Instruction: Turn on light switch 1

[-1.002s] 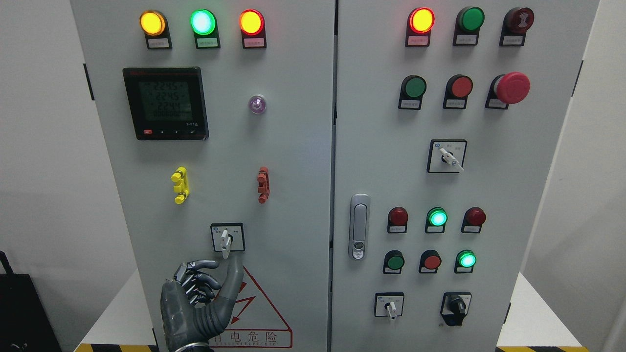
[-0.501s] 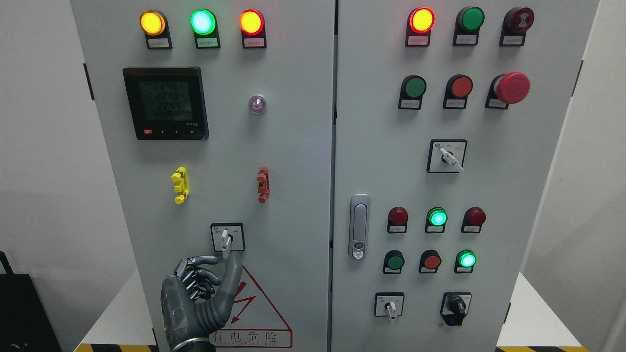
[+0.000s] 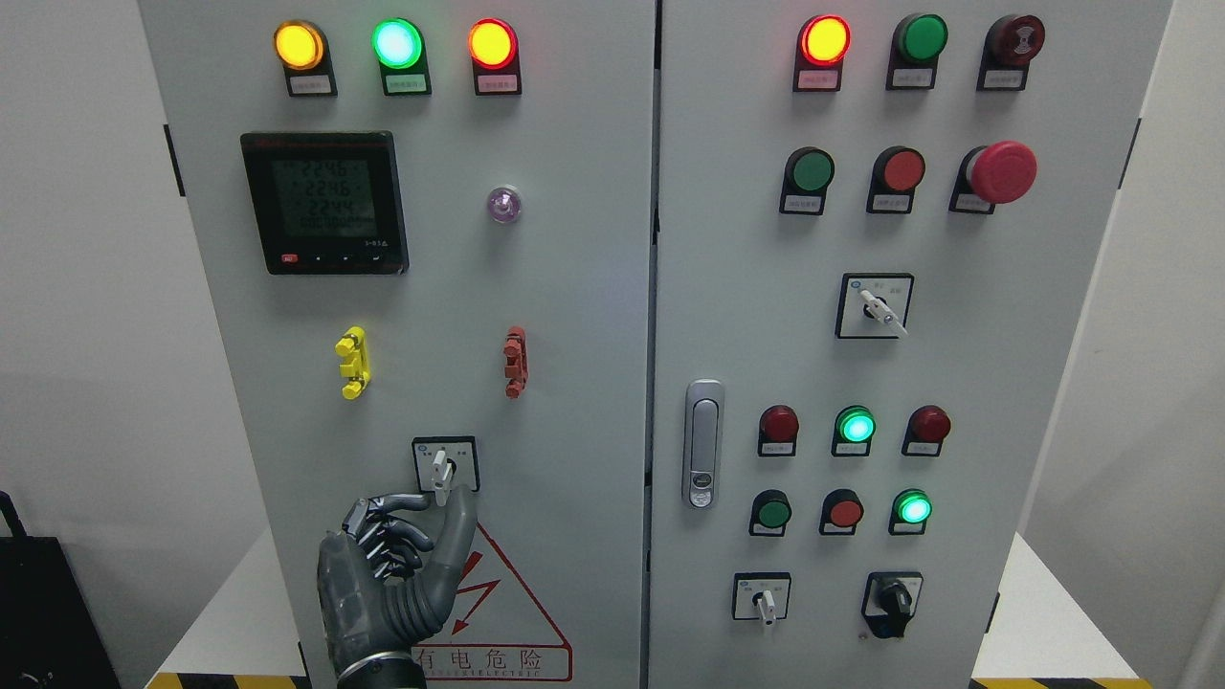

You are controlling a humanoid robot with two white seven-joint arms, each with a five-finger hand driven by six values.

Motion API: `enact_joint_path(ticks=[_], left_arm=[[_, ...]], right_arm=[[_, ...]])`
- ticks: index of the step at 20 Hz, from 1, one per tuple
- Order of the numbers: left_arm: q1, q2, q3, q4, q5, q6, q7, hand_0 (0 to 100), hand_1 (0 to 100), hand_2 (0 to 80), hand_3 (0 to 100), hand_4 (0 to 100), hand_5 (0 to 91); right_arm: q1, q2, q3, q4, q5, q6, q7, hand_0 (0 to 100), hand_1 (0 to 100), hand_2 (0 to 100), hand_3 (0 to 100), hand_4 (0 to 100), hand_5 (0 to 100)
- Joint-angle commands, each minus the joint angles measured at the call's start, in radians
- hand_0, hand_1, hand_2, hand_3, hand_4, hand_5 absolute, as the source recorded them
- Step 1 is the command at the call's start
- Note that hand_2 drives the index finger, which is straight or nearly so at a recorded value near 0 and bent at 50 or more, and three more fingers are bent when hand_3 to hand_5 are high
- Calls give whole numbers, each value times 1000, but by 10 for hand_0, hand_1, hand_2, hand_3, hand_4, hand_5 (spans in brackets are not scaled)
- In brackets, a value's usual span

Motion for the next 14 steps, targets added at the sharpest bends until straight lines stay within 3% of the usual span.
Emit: enact_joint_path(ticks=[1, 14], left_arm=[[-20, -5, 2, 19, 1, 15, -1, 13, 590, 531, 871, 910, 855], [-33, -6, 2, 19, 4, 31, -1, 6, 584, 552, 890, 918, 855]], right_arm=[[0, 0, -1, 0, 0, -1, 0, 0, 0, 0, 0, 0, 0], [0, 0, 1, 0, 0, -1, 0, 0, 0, 0, 0, 0, 0]])
